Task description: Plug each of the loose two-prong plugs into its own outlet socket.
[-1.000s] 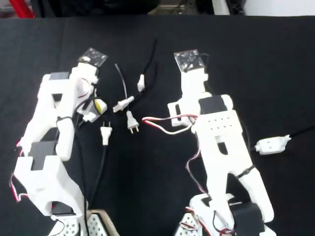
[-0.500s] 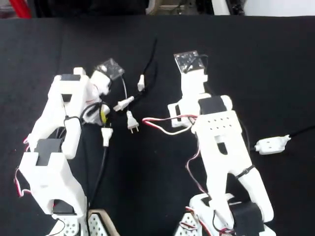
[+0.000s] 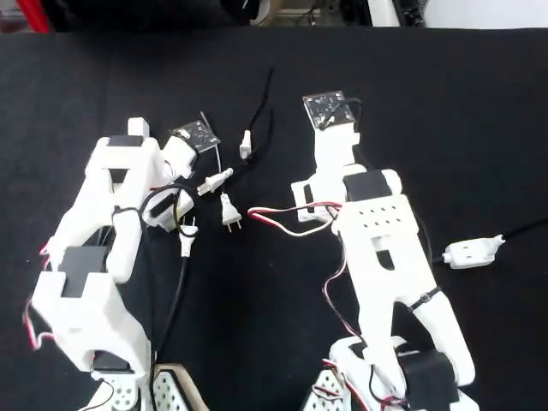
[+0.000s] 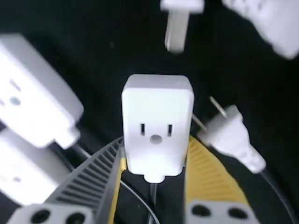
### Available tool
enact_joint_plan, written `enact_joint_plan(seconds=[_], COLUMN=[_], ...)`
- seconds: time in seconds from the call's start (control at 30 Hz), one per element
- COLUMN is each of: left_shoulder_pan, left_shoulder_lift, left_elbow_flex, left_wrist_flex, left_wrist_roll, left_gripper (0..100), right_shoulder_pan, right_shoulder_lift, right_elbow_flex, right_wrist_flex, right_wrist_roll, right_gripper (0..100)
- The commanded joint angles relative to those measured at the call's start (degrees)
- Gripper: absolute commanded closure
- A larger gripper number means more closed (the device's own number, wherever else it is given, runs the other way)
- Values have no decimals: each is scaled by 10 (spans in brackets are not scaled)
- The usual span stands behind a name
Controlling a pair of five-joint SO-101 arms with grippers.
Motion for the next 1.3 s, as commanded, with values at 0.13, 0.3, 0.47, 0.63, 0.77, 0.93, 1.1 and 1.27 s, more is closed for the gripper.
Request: enact_joint_plan(seconds=[0.13,0.3,0.47,0.63,0.77,0.93,1.1,1.27], left_shoulder_pan=[4,-17,-133,-175,-179,-216,-348,-443], left_shoulder_lift=[-300,-489,-621,-678,-685,-691,-691,-691], left_elbow_flex=[149,353,484,561,594,594,509,487], left_wrist_flex=[65,66,65,49,-22,-39,-26,18], left_wrist_roll=[-4,-114,-275,-338,-287,-277,-187,-180], left_gripper=[920,920,920,893,716,487,417,417], right_shoulder_pan=[7,-9,-33,-78,-159,-254,-314,-332], right_shoulder_lift=[-17,-17,-17,-17,-17,-17,-17,19], right_elbow_flex=[-3,0,10,20,52,116,143,97], right_wrist_flex=[-11,-9,-12,-13,-48,-161,-261,-266], right_wrist_roll=[4,4,1,4,-1,-71,-140,-204], right_gripper=[907,907,907,907,907,907,906,858])
